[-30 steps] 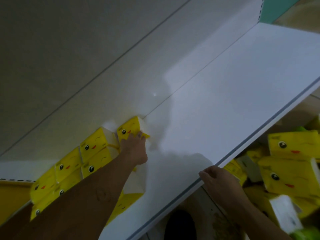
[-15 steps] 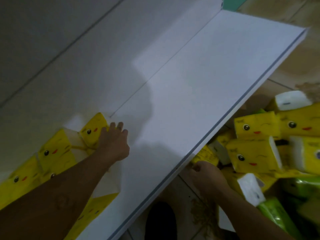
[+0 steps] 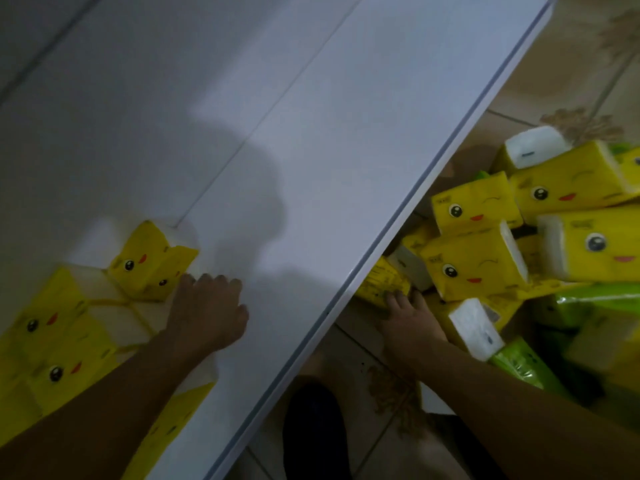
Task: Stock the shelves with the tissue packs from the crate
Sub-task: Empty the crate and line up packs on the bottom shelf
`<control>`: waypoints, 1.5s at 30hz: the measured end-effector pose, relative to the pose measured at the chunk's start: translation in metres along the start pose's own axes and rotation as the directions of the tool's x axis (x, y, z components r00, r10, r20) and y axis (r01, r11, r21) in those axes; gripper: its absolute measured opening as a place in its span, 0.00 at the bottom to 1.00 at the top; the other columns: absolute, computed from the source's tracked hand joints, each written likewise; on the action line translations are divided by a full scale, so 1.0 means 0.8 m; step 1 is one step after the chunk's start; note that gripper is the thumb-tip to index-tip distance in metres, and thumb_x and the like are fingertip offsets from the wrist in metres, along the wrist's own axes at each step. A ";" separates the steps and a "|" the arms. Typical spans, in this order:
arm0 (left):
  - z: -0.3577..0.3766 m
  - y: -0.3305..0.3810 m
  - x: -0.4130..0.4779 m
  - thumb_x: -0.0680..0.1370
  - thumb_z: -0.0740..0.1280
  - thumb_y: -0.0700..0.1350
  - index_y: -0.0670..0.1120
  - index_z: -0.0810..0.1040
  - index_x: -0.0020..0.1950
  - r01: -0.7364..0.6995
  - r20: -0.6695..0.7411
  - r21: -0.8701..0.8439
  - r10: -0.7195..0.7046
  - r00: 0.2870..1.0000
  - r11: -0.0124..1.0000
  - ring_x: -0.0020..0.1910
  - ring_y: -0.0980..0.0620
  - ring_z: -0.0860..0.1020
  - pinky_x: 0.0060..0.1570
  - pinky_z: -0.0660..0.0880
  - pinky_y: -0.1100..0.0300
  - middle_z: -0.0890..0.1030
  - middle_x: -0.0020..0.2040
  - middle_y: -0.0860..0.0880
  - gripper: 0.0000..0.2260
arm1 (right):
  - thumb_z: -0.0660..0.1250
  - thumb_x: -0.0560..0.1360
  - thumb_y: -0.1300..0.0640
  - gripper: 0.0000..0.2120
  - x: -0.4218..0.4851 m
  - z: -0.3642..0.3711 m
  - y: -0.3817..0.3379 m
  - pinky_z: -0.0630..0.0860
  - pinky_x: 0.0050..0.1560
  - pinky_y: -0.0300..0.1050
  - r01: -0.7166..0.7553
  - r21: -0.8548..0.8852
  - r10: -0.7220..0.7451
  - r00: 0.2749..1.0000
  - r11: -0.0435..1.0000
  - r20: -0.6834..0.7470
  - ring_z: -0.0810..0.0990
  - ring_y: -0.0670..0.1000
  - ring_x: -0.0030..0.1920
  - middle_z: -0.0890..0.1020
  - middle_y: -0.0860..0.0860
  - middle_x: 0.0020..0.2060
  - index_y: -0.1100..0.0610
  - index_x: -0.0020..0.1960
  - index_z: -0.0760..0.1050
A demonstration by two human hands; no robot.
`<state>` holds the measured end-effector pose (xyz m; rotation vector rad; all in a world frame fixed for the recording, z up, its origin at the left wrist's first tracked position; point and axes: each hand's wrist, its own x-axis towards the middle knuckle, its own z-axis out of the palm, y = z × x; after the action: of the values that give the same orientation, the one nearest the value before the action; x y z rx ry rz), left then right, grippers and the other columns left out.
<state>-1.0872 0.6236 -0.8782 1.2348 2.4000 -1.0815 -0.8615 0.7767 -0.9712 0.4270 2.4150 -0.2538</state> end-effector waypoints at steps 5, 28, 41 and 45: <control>-0.031 0.086 -0.001 0.74 0.53 0.58 0.49 0.79 0.57 -0.309 -0.293 -0.405 0.198 0.936 0.860 0.53 0.46 0.79 0.54 0.68 0.49 0.81 0.54 0.50 0.22 | 0.52 0.81 0.52 0.24 0.026 0.032 -0.020 0.45 0.73 0.68 -0.068 0.029 0.067 0.996 0.997 0.061 0.42 0.61 0.77 0.43 0.61 0.78 0.57 0.76 0.62; -0.086 0.114 -0.054 0.72 0.66 0.55 0.49 0.67 0.71 -0.375 -0.092 -0.664 0.427 0.899 0.646 0.65 0.44 0.68 0.63 0.69 0.49 0.70 0.66 0.45 0.29 | 0.70 0.70 0.66 0.12 -0.085 -0.022 0.041 0.71 0.34 0.40 -0.140 0.985 0.380 0.920 0.097 0.093 0.75 0.49 0.38 0.77 0.51 0.40 0.51 0.43 0.73; -0.238 0.058 -0.162 0.70 0.65 0.66 0.48 0.74 0.66 0.307 0.166 -0.904 0.418 0.893 -0.297 0.51 0.46 0.82 0.49 0.81 0.44 0.81 0.57 0.45 0.30 | 0.84 0.50 0.63 0.40 -0.237 -0.195 0.105 0.80 0.52 0.60 -0.022 0.806 -0.194 0.974 -0.591 -0.115 0.84 0.59 0.52 0.82 0.61 0.55 0.62 0.61 0.77; -0.249 0.056 -0.191 0.78 0.66 0.54 0.48 0.78 0.62 0.268 0.087 -0.821 0.354 0.931 -0.504 0.51 0.46 0.82 0.47 0.81 0.45 0.83 0.56 0.45 0.16 | 0.71 0.67 0.57 0.20 -0.272 -0.227 0.083 0.79 0.52 0.59 -0.016 0.887 -0.151 0.987 -0.461 -0.060 0.79 0.60 0.52 0.81 0.58 0.53 0.56 0.59 0.78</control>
<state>-0.9338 0.6877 -0.6846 0.1549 1.5404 1.0922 -0.7843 0.8391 -0.6972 0.9090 1.1707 -2.6071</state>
